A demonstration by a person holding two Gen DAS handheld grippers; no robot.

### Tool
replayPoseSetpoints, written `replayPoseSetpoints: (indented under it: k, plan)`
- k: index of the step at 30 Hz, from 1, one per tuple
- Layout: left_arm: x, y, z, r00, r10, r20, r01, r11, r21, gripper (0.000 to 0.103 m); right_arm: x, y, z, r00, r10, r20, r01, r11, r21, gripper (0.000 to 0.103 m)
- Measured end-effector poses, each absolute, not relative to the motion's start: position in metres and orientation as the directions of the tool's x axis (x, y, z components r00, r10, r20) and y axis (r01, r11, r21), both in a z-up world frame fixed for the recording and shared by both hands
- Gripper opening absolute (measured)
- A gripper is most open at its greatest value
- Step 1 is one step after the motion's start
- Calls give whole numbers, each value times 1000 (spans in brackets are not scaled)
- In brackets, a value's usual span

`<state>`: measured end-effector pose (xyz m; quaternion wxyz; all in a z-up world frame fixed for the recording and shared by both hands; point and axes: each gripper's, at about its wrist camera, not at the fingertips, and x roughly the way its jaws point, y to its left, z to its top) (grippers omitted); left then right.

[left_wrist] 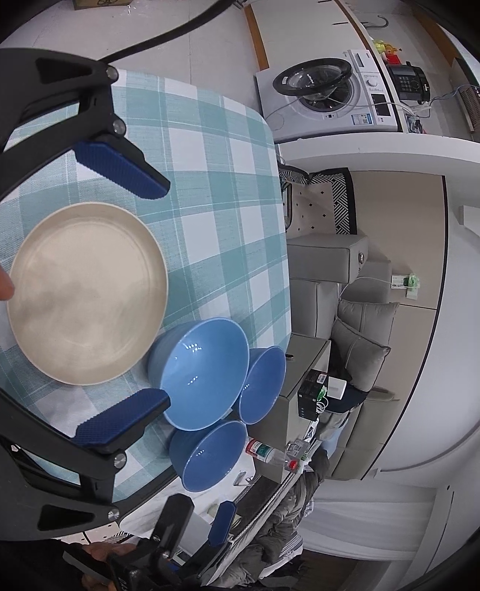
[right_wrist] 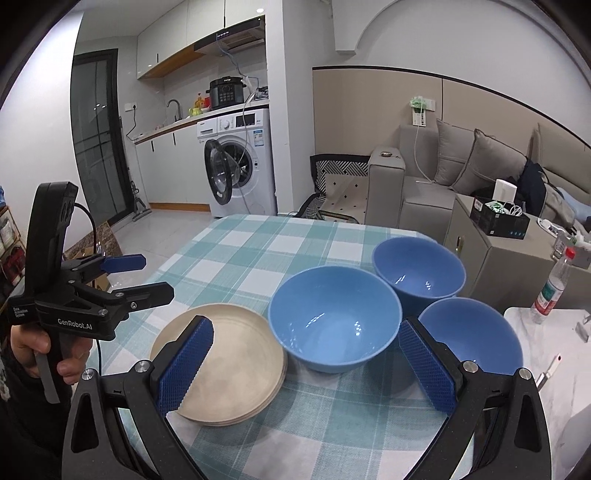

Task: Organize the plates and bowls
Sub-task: 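Raise both open tools away from the stacked plates, then move both open tools over the blue bowls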

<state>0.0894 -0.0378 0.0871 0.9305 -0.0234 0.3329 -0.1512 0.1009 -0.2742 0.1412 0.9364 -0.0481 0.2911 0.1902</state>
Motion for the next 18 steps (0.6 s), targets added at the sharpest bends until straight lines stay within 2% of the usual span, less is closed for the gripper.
replayPoseSetpoints:
  k: [18]
  plan:
    - [136,-79,102,725,-312,-614,293,947,-135,103,130,-330,177,800,269,-536,-290,956,48,102]
